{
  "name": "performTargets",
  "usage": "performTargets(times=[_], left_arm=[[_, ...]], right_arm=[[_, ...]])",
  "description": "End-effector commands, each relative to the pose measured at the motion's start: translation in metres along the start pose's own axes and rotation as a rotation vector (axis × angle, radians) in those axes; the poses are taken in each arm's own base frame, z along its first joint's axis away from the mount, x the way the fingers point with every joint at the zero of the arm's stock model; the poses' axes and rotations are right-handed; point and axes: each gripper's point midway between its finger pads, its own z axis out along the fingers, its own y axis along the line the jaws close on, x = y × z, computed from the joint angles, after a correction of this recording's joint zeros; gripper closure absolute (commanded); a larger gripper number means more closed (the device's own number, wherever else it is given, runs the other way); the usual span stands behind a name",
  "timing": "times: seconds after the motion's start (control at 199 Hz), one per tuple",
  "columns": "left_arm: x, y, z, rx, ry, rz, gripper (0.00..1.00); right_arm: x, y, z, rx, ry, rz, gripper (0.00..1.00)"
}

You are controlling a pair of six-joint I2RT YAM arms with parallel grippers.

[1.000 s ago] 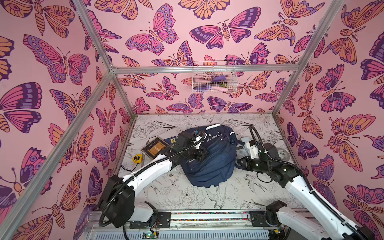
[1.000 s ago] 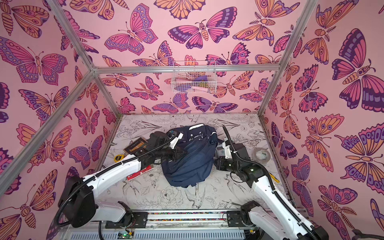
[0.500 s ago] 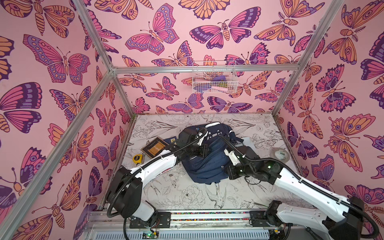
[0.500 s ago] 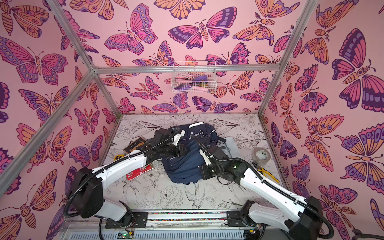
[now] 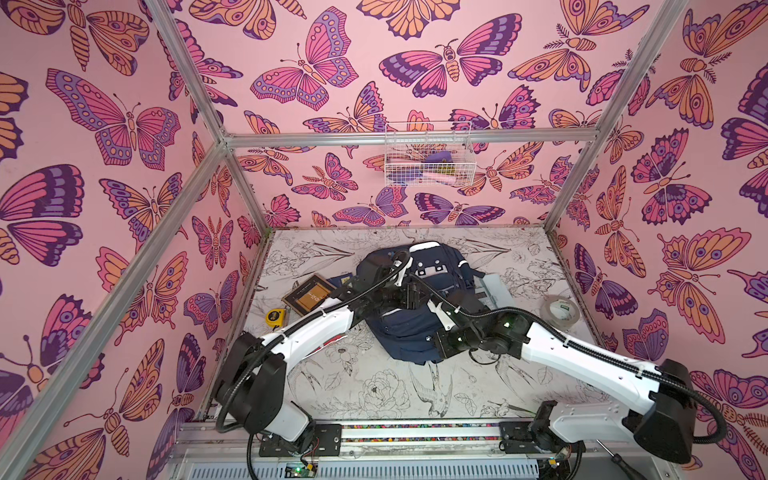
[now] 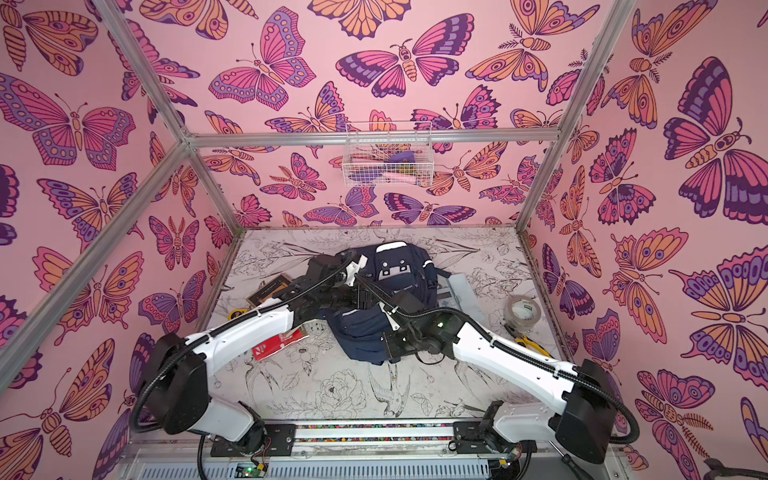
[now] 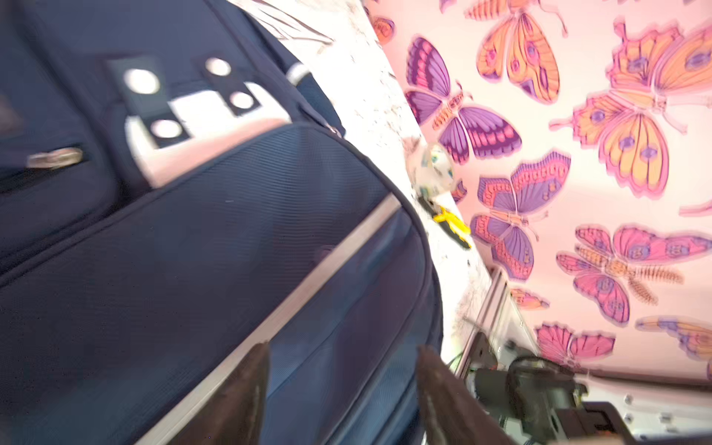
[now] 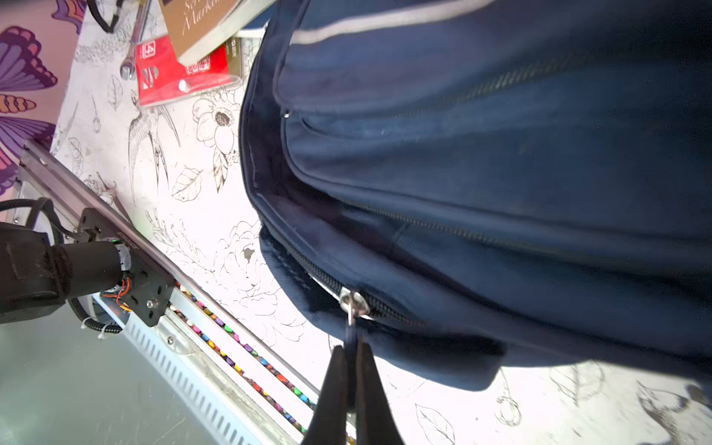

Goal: Pack the student bag

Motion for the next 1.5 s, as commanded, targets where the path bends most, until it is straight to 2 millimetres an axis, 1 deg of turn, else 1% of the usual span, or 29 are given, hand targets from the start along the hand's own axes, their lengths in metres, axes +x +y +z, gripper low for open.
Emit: performTargets(times=[0.0, 0.105, 0.201, 0.246, 0.281, 0.361, 0.401, 0.451, 0.496, 0.556, 0.612, 0.672, 0.722, 0.787, 0.827, 0.867, 0.932, 1.013, 1.043, 1.123, 1.208, 1.308, 1.414, 1.499], left_arm=[[0.022, 0.033, -0.026, -0.192, 0.044, 0.049, 0.31], [0.045, 0.038, -0.034, -0.206, 0.107, 0.064, 0.35], [0.056, 0.038, -0.033, -0.187, 0.138, 0.065, 0.33], [0.059, 0.039, -0.03, -0.182, 0.159, 0.065, 0.32], [0.062, 0.035, -0.027, -0.163, 0.18, 0.074, 0.31], [0.067, 0.029, -0.019, -0.139, 0.231, 0.115, 0.25], [0.072, 0.028, -0.015, -0.149, 0.265, 0.152, 0.17], [0.076, 0.031, -0.011, -0.199, 0.302, 0.217, 0.14], [0.08, 0.034, -0.006, -0.242, 0.338, 0.281, 0.12], [0.085, 0.032, 0.0, -0.261, 0.38, 0.349, 0.11], [0.089, 0.032, 0.006, -0.266, 0.405, 0.381, 0.11], [0.092, 0.036, 0.011, -0.293, 0.42, 0.407, 0.12], [0.091, 0.043, 0.014, -0.336, 0.425, 0.43, 0.16], [0.085, 0.053, 0.016, -0.398, 0.417, 0.444, 0.23], [0.082, 0.055, 0.019, -0.417, 0.411, 0.45, 0.29], [0.079, 0.055, 0.021, -0.419, 0.407, 0.451, 0.36], [0.073, 0.048, 0.025, -0.397, 0.393, 0.448, 0.55], [0.064, 0.04, 0.03, -0.372, 0.367, 0.436, 0.87], [0.058, 0.035, 0.03, -0.363, 0.348, 0.432, 1.0], [0.043, 0.022, 0.029, -0.33, 0.296, 0.427, 1.0], [0.025, 0.0, 0.022, -0.27, 0.226, 0.419, 1.0], [0.009, -0.025, 0.014, -0.179, 0.162, 0.381, 1.0], [-0.004, -0.042, 0.008, -0.088, 0.13, 0.3, 1.0], [-0.012, -0.054, 0.007, -0.004, 0.116, 0.224, 1.0]], right_arm=[[-0.015, -0.007, -0.026, 0.009, -0.118, 0.03, 1.0], [-0.017, -0.009, -0.029, -0.003, -0.144, 0.035, 1.0], [-0.015, -0.008, -0.024, -0.008, -0.135, 0.039, 1.0], [-0.015, -0.009, -0.022, -0.007, -0.132, 0.042, 1.0], [-0.015, -0.01, -0.02, -0.002, -0.128, 0.044, 1.0], [-0.013, -0.012, -0.018, 0.007, -0.122, 0.048, 1.0], [-0.012, -0.012, -0.017, 0.008, -0.12, 0.052, 1.0], [-0.012, -0.012, -0.017, 0.002, -0.122, 0.055, 1.0], [-0.011, -0.012, -0.017, -0.004, -0.124, 0.056, 1.0], [-0.01, -0.011, -0.017, -0.011, -0.13, 0.058, 1.0], [-0.009, -0.012, -0.018, -0.01, -0.134, 0.061, 1.0], [-0.009, -0.012, -0.019, -0.013, -0.137, 0.061, 1.0], [-0.009, -0.012, -0.019, -0.014, -0.138, 0.063, 1.0], [-0.008, -0.012, -0.02, -0.02, -0.14, 0.063, 1.0], [-0.008, -0.012, -0.021, -0.02, -0.143, 0.062, 1.0], [-0.008, -0.012, -0.022, -0.02, -0.148, 0.06, 1.0], [-0.008, -0.013, -0.022, -0.019, -0.151, 0.059, 1.0], [-0.008, -0.012, -0.022, -0.021, -0.151, 0.058, 1.0], [-0.007, -0.012, -0.022, -0.025, -0.149, 0.057, 1.0], [-0.006, -0.008, -0.019, -0.048, -0.136, 0.049, 1.0], [-0.005, -0.003, -0.015, -0.068, -0.117, 0.047, 1.0], [-0.006, 0.006, -0.012, -0.102, -0.1, 0.037, 1.0], [-0.011, 0.017, -0.01, -0.135, -0.097, 0.016, 1.0], [-0.017, 0.031, -0.007, -0.16, -0.088, -0.021, 1.0]])
